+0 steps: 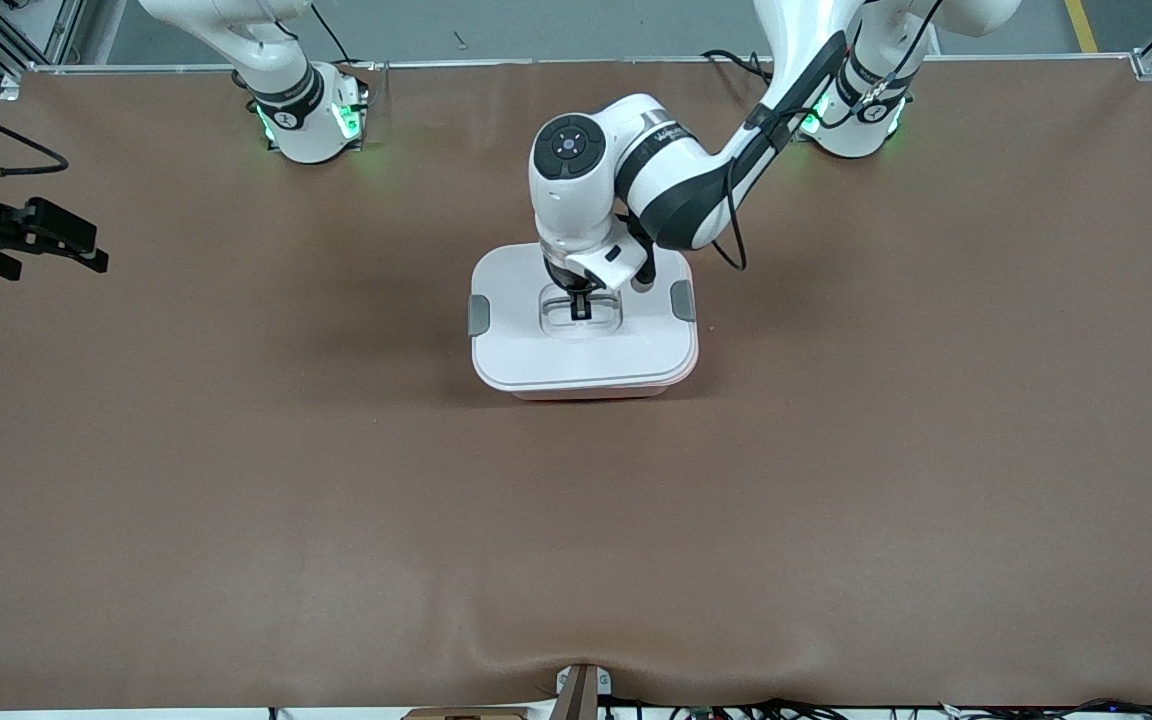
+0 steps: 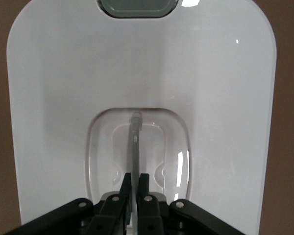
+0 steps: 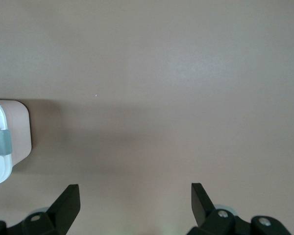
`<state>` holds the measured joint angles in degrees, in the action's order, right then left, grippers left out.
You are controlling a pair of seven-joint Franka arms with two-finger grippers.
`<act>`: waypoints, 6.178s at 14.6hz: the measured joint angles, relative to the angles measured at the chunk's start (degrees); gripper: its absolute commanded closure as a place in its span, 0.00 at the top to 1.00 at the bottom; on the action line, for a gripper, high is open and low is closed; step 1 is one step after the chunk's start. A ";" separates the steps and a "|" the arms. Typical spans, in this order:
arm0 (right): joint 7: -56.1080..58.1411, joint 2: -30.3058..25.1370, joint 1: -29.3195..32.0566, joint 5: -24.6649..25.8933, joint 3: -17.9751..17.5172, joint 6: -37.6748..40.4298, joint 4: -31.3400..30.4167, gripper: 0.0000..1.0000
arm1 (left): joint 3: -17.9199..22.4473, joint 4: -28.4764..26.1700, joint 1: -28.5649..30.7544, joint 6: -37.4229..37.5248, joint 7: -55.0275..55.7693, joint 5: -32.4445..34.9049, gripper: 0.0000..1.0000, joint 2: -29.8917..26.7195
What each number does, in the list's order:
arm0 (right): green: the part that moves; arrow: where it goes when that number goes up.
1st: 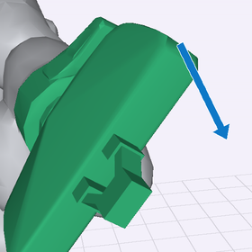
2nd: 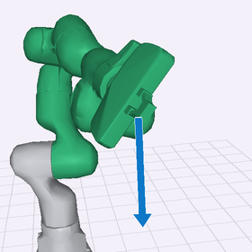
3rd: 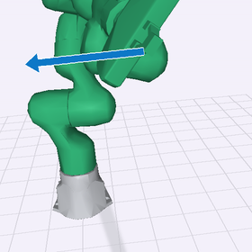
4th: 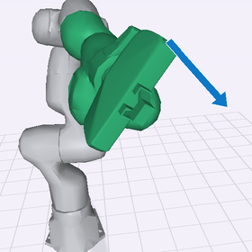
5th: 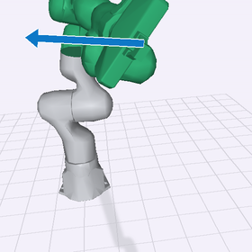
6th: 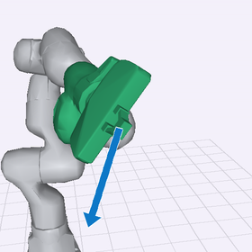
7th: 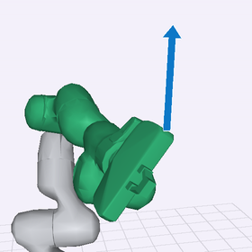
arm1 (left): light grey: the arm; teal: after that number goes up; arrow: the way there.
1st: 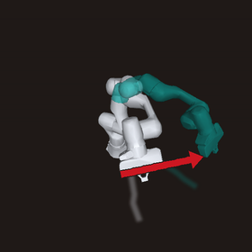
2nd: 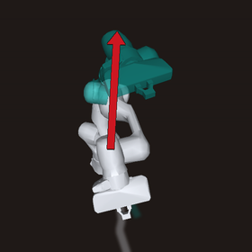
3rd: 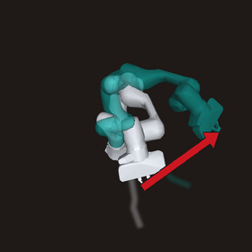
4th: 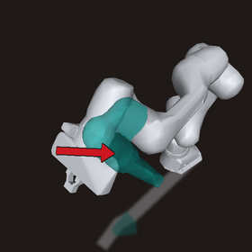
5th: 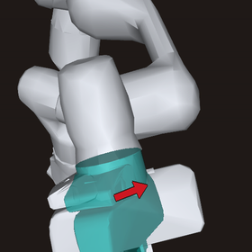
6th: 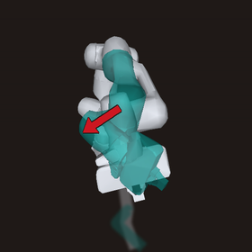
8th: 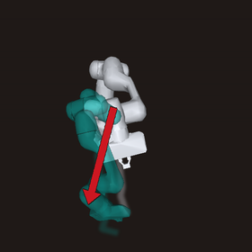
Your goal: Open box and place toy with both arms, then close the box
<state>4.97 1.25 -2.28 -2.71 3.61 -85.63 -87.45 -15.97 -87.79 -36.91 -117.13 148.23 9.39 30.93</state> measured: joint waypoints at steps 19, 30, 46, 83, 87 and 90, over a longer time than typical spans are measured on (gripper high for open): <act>0.00 0.09 0.07 0.47 0.48 -0.05 0.01 1.00 | -0.19 -1.27 -0.43 0.88 -1.47 1.77 0.00 -0.89; 0.00 0.09 0.08 0.48 0.51 -0.05 0.01 1.00 | -0.08 -2.04 -0.09 -1.21 -1.42 1.77 0.00 -0.78; 0.00 0.09 0.08 0.48 0.53 -0.05 0.02 1.00 | 0.85 4.81 5.17 5.34 -14.48 1.90 1.00 -7.13; -3.08 0.06 1.60 0.54 0.63 1.13 0.65 1.00 | 17.07 5.34 35.19 26.90 -124.46 -16.11 1.00 -25.77; -3.08 0.06 1.60 0.55 0.67 1.12 0.69 1.00 | 16.45 5.35 34.42 31.19 -126.54 -14.63 1.00 -29.02; -3.13 0.04 1.64 0.57 0.82 1.06 1.39 1.00 | 12.50 5.32 34.02 33.18 -127.65 -8.00 1.00 -29.93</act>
<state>1.83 1.29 -0.64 -2.14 4.43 -84.57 -86.06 -3.47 -82.47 -2.90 -83.95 20.58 1.38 1.00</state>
